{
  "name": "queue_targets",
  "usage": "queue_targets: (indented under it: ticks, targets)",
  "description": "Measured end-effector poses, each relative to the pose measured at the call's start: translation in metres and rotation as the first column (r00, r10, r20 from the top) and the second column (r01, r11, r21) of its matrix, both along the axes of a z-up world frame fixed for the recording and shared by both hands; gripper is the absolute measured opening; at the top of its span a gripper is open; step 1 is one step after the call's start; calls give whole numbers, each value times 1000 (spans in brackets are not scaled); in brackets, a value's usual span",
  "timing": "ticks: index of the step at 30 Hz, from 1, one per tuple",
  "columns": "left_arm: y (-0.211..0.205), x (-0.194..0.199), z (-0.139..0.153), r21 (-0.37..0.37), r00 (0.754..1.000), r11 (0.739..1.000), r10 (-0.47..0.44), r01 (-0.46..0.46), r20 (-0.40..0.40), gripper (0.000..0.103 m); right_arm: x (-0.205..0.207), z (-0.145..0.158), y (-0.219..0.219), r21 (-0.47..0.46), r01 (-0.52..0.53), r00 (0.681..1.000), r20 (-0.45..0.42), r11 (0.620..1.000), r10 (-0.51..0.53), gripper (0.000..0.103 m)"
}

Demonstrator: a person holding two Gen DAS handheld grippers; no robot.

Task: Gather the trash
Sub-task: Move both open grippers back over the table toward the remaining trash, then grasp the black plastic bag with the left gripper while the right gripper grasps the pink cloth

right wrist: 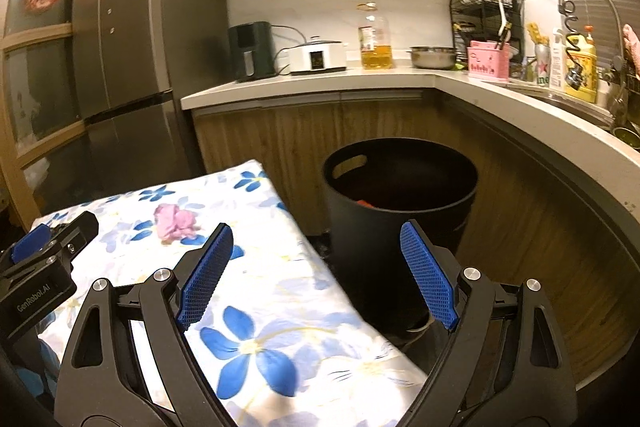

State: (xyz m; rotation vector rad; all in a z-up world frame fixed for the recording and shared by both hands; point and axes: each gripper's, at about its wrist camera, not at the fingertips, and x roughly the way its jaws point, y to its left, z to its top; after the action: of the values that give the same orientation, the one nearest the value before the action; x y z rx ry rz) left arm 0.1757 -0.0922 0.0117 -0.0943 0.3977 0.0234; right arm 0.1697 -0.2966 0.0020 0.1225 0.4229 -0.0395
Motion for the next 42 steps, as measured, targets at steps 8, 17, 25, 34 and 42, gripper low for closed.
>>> queue_targets:
  ticks: [8,17,25,34,42]
  targets:
    - [40,-7,-6,-7,997,997,83,-83,-9,97,11,-5,36,-8,-67,998,-19,998,67,85]
    - [103,-9,-18,8,975,976,218,-217,-34,97,44,-24,91,-22,-171,984,-49,985,170,85]
    - [180,10,-10,11,932,932,362,-362,-3,97,97,-36,140,-32,-212,976,-64,977,210,84]
    - [232,46,-21,-29,903,903,427,-429,-47,97,161,-53,178,-18,-201,973,-120,979,198,84]
    - [243,72,-37,-59,911,912,399,-406,-106,97,192,-78,202,-33,-246,947,-224,969,232,63]
